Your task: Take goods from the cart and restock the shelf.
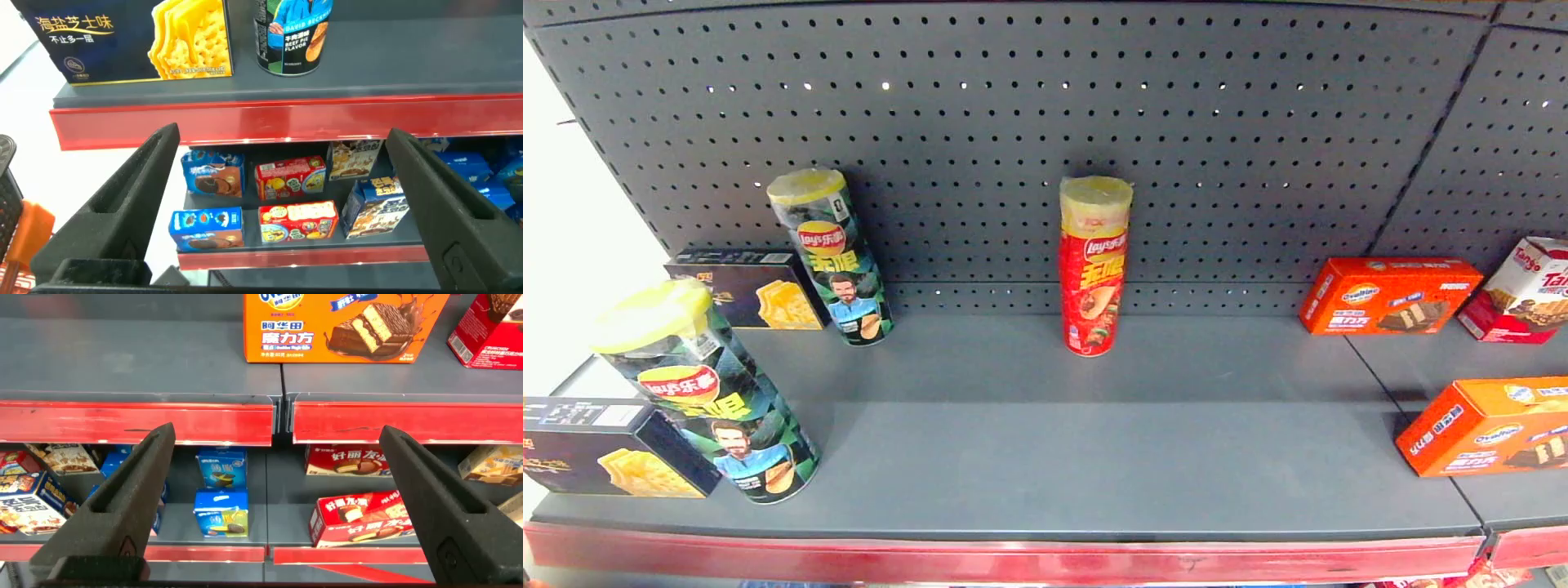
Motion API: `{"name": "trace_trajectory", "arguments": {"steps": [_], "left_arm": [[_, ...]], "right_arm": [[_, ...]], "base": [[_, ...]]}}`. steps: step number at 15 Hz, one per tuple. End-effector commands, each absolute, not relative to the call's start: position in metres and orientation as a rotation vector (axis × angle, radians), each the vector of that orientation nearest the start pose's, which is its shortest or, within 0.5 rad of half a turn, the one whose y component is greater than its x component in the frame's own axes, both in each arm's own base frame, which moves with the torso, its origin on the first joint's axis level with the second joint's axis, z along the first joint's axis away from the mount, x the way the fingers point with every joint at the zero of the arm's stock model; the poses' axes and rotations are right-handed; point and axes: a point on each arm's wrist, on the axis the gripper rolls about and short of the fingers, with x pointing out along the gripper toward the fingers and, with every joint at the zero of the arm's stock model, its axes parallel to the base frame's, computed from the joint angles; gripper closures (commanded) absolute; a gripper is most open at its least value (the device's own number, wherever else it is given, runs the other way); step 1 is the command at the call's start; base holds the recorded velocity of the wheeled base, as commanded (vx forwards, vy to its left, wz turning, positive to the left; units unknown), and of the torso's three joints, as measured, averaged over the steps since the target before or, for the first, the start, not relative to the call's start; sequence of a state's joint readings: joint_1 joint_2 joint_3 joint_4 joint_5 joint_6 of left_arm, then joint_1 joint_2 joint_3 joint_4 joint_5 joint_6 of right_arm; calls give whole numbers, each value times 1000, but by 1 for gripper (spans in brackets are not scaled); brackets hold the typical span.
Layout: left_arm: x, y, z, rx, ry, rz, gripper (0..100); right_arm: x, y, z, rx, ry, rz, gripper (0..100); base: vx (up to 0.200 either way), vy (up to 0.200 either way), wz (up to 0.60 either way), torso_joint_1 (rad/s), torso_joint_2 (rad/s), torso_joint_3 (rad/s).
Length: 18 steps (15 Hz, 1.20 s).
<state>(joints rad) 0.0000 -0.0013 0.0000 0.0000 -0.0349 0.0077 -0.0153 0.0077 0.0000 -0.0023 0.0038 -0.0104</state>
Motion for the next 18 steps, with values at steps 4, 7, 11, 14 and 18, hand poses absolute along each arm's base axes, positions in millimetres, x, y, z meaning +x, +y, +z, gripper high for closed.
{"name": "trace_trajectory", "arguments": {"steps": [4,7,11,14,18], "left_arm": [[-23,-1,75,8,0,-35,0],[-23,-1,75,8,0,-35,0],[-23,-1,76,8,-2,-38,0],[-23,-1,76,6,-2,-37,0],[-23,-1,76,6,-2,-38,0]], "right_arm": [[-22,0,76,-12,6,-11,0],[-22,0,76,-14,8,-9,0],[-22,0,76,-12,8,-9,0],[-22,0,76,-14,8,-9,0],[-22,0,76,-11,6,-11,0]], "base": [[0,0,0,0,0,0],[0,0,600,2,4,4],[0,0,600,4,5,2],[0,0,600,2,4,2],[0,0,300,2,4,1]]}}
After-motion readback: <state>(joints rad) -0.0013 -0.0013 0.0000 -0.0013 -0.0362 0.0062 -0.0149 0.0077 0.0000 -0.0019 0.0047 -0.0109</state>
